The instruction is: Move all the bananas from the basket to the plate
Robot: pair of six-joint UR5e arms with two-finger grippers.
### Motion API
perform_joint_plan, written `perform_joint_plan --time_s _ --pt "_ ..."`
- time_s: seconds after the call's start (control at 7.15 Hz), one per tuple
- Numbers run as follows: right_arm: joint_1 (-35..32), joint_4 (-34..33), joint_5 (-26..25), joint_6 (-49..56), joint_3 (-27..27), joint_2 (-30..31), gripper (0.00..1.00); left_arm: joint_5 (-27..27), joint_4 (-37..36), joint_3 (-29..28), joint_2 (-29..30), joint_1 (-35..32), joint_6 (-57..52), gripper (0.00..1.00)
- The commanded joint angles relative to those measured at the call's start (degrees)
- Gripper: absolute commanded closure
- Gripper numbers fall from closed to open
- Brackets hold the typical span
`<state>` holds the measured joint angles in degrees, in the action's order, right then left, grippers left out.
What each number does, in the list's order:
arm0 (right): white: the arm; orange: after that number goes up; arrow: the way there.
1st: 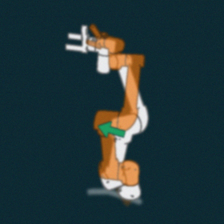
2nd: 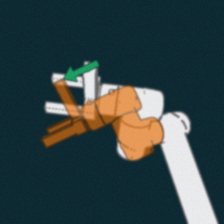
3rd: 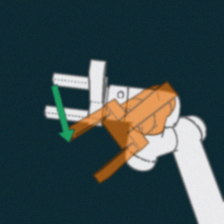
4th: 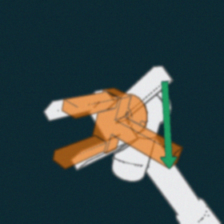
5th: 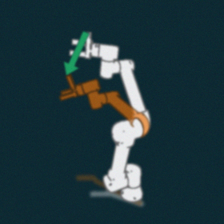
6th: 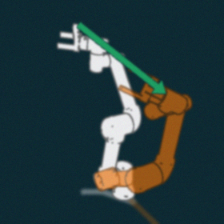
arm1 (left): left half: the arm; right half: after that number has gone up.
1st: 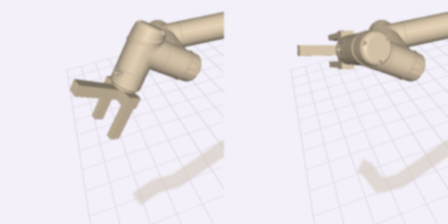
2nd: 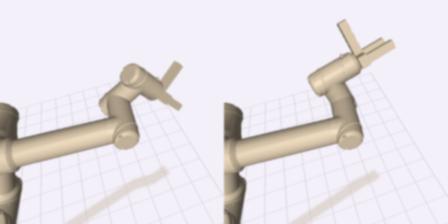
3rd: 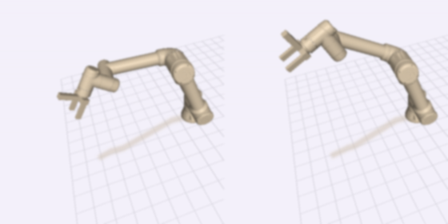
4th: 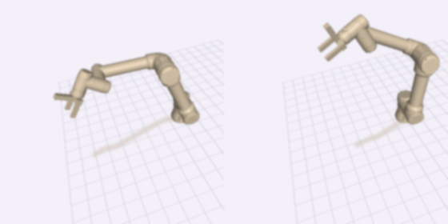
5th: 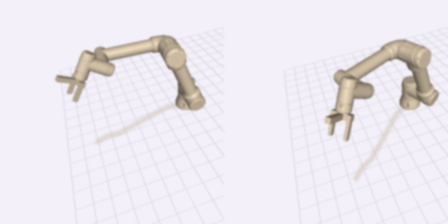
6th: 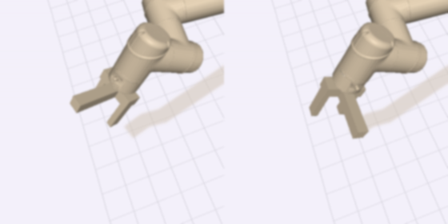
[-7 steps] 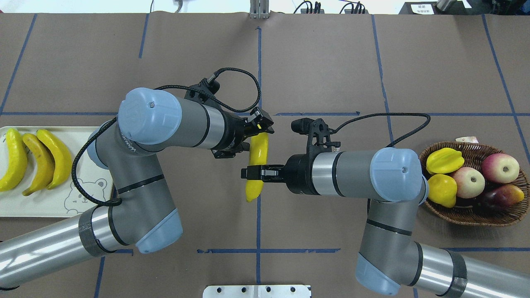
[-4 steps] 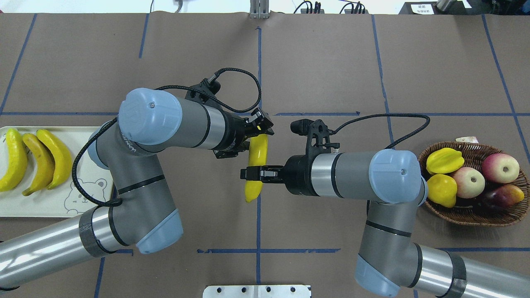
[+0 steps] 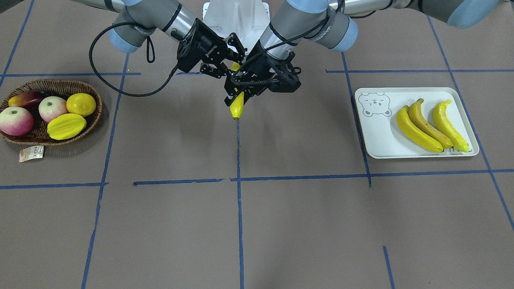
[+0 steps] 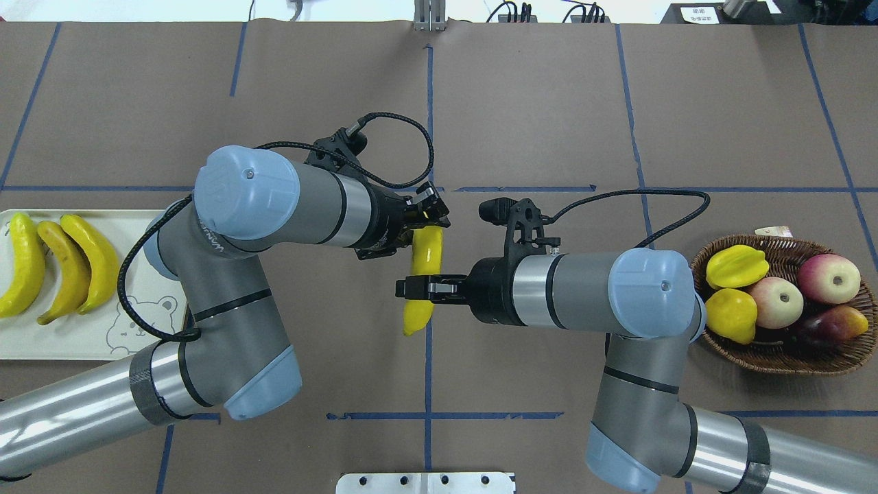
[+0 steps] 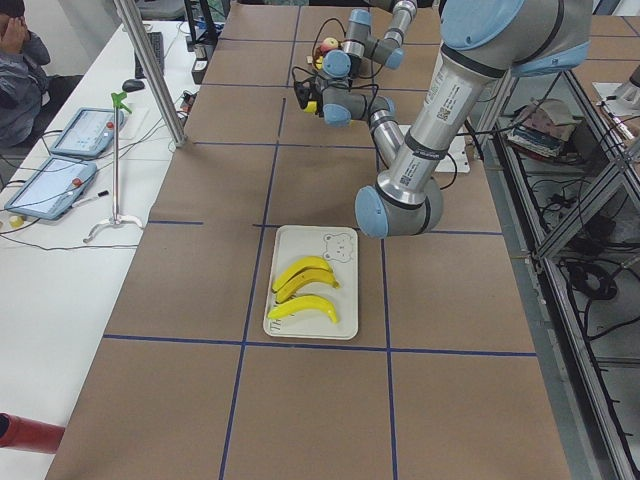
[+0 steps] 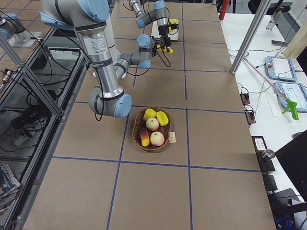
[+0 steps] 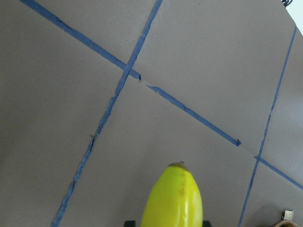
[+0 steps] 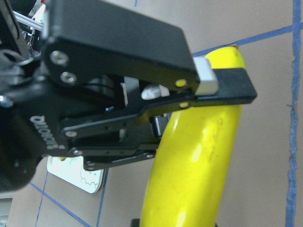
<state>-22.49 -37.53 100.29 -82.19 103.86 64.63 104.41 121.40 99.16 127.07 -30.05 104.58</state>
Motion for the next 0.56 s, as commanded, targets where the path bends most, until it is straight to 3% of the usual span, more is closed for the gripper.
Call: perform_joint_plan --time_s 0.0,0.42 --pt "-0.09 -0.09 -0.01 -0.34 0.02 0.06 0.00 0.01 0.07 0.06 -0.07 -0.10 -0.69 1.00" --pt "-0.18 -0.18 -0.01 -0.25 0.02 0.06 0.00 0.01 -0.02 0.06 -0.24 -0.18 -1.65 1.00"
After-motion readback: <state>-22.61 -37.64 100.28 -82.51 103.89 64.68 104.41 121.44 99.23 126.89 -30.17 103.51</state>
